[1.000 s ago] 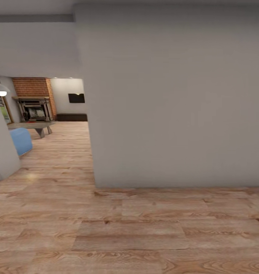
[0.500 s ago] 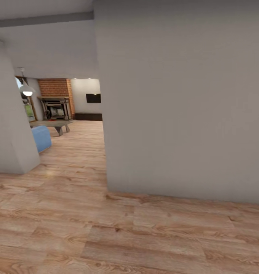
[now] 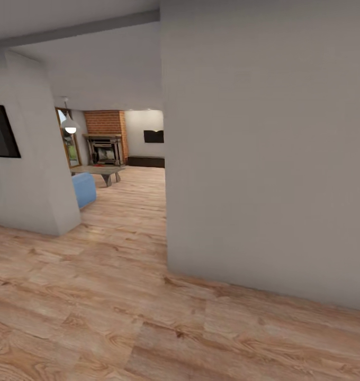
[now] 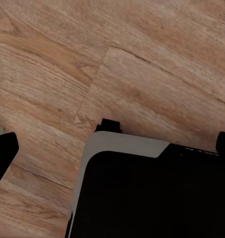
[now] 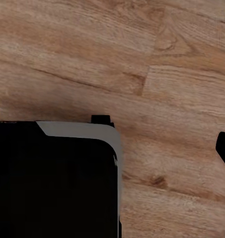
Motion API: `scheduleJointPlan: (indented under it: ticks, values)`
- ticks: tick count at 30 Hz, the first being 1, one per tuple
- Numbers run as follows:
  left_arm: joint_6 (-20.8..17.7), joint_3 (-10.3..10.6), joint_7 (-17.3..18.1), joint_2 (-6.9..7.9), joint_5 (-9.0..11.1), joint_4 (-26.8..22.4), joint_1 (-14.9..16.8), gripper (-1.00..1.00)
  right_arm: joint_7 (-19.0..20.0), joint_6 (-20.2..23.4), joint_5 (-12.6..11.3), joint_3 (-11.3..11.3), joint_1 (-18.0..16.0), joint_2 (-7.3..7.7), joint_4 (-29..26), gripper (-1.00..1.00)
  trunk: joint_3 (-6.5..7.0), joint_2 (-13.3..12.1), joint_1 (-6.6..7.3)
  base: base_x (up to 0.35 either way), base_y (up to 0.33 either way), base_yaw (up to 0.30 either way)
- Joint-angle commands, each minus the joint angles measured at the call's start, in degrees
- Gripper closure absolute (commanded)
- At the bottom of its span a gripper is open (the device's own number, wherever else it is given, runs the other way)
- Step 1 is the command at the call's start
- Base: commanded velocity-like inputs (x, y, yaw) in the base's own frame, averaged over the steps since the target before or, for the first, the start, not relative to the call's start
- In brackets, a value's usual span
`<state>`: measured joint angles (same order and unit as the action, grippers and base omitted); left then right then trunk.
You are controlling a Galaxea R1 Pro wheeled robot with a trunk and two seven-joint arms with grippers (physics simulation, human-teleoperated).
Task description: Move the two storage containers from the living room to the garage. In the garage, place one container on the floor and stack the other container on top of it (either order is fine).
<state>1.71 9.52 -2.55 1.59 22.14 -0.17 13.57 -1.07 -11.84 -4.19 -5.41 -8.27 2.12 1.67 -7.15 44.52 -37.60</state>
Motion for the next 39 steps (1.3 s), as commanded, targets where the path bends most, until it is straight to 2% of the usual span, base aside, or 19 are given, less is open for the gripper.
scheduleJointPlan:
  ticks: [1,39]
  values:
    - [0.1,0.5,-0.1,-0.01,0.4,0.0,0.0,-1.00,-0.1,-0.3,-0.4,-0.5,-0.1,0.01,0.2,-1.00,-0.09,0.1,-0.04,0.323,0.000,0.268]
    - [0.1,0.5,-0.2,-0.10,0.4,0.0,0.0,-1.00,-0.1,-0.3,-0.4,-0.5,-0.1,0.00,0.2,-1.00,-0.09,0.1,-0.04,0.323,0.000,0.268]
